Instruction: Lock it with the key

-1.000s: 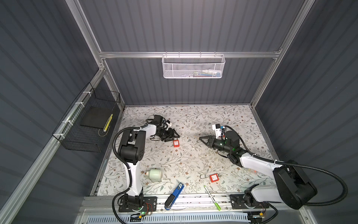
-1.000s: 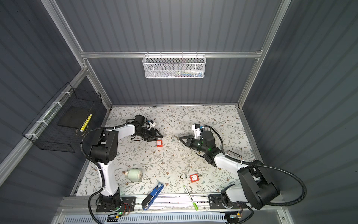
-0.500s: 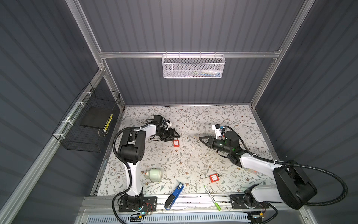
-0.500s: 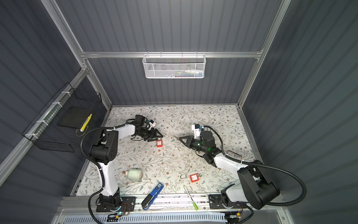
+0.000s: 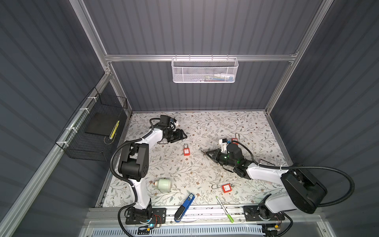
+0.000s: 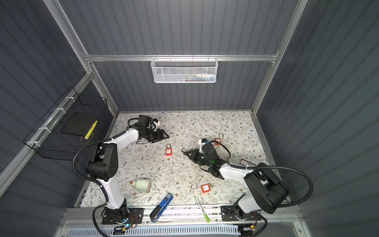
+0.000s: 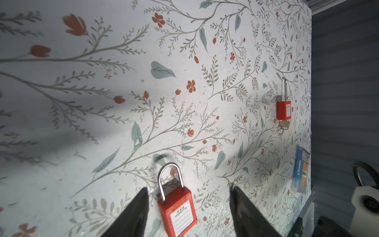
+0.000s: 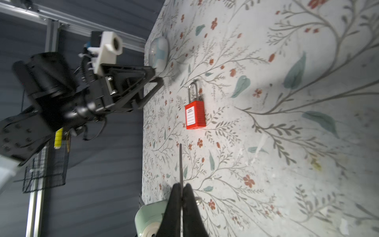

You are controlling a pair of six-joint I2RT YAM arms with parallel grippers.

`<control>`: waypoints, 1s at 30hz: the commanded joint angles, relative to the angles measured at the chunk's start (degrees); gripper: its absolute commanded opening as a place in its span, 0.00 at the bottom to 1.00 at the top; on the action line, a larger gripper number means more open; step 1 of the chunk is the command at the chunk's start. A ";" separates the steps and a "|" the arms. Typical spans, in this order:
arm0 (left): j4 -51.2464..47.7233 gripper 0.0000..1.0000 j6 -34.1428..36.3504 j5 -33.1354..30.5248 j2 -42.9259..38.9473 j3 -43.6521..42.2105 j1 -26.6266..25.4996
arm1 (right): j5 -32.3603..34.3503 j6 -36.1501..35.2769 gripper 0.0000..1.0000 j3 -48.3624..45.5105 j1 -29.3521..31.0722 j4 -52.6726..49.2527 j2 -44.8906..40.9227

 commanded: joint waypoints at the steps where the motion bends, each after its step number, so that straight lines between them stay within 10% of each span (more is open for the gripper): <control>1: -2.78 0.66 0.99 -3.07 -4.33 -0.86 0.38 | 4.26 3.31 0.00 4.50 1.59 0.79 4.29; 11: 4.09 0.67 -9.26 -0.87 -16.02 -14.30 0.42 | 5.95 7.79 0.00 12.20 3.22 4.22 15.09; 30: 1.03 0.68 -7.94 -1.75 -21.27 -18.61 0.47 | 9.70 12.09 0.00 19.96 4.68 1.50 25.62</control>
